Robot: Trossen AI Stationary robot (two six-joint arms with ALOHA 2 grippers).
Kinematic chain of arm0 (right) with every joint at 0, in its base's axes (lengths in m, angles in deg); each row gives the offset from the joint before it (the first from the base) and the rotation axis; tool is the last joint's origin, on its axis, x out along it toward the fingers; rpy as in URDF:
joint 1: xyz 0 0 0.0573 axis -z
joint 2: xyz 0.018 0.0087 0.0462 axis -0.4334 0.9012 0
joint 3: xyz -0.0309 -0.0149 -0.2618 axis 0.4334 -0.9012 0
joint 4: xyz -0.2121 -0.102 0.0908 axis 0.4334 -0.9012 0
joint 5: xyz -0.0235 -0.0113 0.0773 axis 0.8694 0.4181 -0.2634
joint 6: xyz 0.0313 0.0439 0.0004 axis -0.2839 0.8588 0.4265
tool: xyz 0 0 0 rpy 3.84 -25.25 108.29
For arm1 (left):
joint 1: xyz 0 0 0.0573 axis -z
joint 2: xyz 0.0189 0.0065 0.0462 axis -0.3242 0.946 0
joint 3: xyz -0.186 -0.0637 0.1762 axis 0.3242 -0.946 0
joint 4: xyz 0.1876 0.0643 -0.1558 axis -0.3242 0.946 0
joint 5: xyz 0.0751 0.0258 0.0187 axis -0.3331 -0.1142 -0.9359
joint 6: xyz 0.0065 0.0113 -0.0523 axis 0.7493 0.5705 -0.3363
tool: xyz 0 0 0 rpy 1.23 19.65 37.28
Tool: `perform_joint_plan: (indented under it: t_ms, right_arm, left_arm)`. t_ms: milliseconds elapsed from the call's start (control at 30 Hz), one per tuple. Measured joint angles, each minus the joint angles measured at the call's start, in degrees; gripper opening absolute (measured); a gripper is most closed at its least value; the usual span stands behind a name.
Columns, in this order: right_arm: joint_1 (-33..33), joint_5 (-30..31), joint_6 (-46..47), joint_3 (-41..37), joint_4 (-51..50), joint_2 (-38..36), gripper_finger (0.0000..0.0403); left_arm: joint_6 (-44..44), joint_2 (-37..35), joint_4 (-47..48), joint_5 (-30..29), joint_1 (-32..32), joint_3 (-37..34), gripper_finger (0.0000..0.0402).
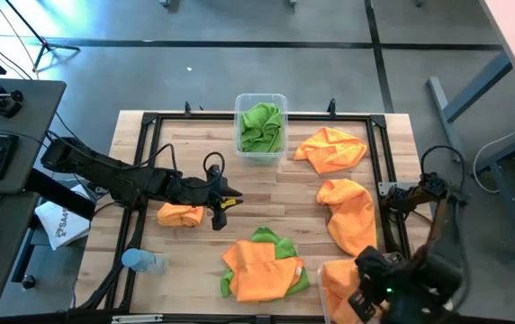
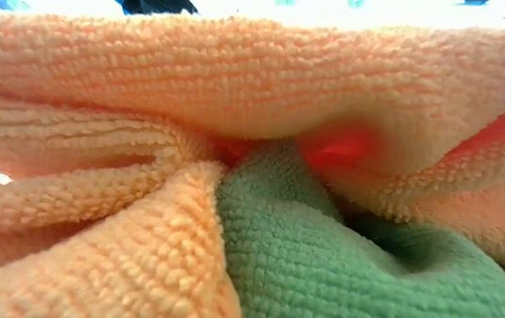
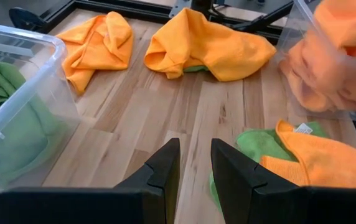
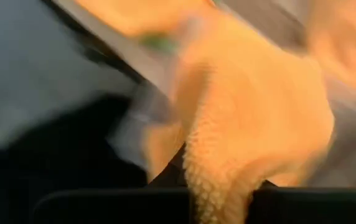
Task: Sort microfiber towel by color & place in baskets
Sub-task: Put the orange microfiber towel into the bottom transparent bin
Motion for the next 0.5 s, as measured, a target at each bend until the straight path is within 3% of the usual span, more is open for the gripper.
perform_joint_plan:
  t_ms: [100, 200, 267, 500]
  right_arm:
    - [0.54, -13.23, 1.27, -7.81, -0.15, -0.18, 0.0000]
    - [-0.46, -20.34, 3.21, -13.13, -0.05, -0.27, 0.0000]
    - [-1.27, -21.06, 4.71, -15.15, 0.75, -0.36, 0.0000]
    - [-2.59, -14.15, 11.52, -20.36, 8.55, -0.42, 0.0000]
  left_arm:
    - [0.00, 0.00, 0.18, -0.01, -0.01, 0.00, 0.0081]
    - [0.00, 0.00, 0.20, 0.01, -0.02, 0.00, 0.0081]
    - [-0.15, 0.00, 0.24, -0.01, -0.02, 0.00, 0.0081]
    - [-0.99, 0.00, 0.40, 0.01, -0.02, -0.04, 0.0081]
